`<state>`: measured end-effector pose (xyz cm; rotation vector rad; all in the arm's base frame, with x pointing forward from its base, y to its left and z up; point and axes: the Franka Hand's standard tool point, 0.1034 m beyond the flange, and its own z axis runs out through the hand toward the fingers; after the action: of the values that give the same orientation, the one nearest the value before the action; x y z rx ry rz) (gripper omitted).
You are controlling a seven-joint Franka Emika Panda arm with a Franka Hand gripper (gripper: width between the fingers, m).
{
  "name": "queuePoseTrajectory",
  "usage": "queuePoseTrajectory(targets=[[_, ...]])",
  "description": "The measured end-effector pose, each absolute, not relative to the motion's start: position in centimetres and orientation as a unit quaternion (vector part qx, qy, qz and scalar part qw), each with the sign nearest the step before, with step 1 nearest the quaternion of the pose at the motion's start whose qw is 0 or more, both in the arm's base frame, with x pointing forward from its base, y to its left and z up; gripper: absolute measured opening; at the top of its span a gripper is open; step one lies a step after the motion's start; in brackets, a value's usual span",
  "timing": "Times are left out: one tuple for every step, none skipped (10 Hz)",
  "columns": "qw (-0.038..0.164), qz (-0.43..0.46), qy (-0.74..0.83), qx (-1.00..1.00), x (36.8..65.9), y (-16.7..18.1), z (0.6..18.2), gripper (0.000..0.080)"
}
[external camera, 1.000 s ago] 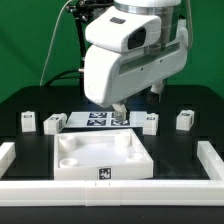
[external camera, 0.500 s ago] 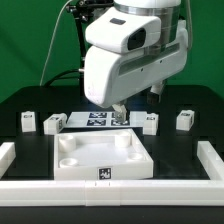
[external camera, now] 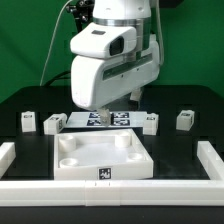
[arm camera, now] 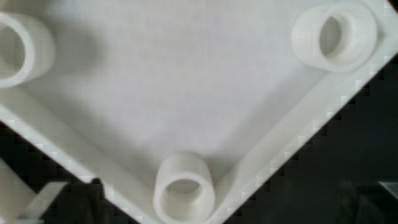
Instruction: Assemble one leg
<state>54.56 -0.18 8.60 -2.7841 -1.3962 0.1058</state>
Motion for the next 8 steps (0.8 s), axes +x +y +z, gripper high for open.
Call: queuePoseTrajectory(targets=[[0.013,0.035,-0.448,-0.893,54.5,-0.2,8.6,0.0650],[0.013,0.035,-0.448,-0.893,54.5,-0.2,8.6,0.0650],[0.013,0.035,-0.448,-0.893,54.5,-0.2,8.6,0.0650],[0.010,0.033,-0.464,-0.885,54.6,-0.2,8.5,0.0650],[0.006,0.026,-0.501,-0.865,54.5,-0.2,8.4,0.0650],[0.006,0.025,-0.534,-0.845,54.0,-0.4,8.1,0.0650],[0.007,0.022,-0.577,-0.817,53.4,-0.6,7.5,0.0650],[0.005,0.015,-0.610,-0.792,53.1,-0.7,7.1,0.0650]])
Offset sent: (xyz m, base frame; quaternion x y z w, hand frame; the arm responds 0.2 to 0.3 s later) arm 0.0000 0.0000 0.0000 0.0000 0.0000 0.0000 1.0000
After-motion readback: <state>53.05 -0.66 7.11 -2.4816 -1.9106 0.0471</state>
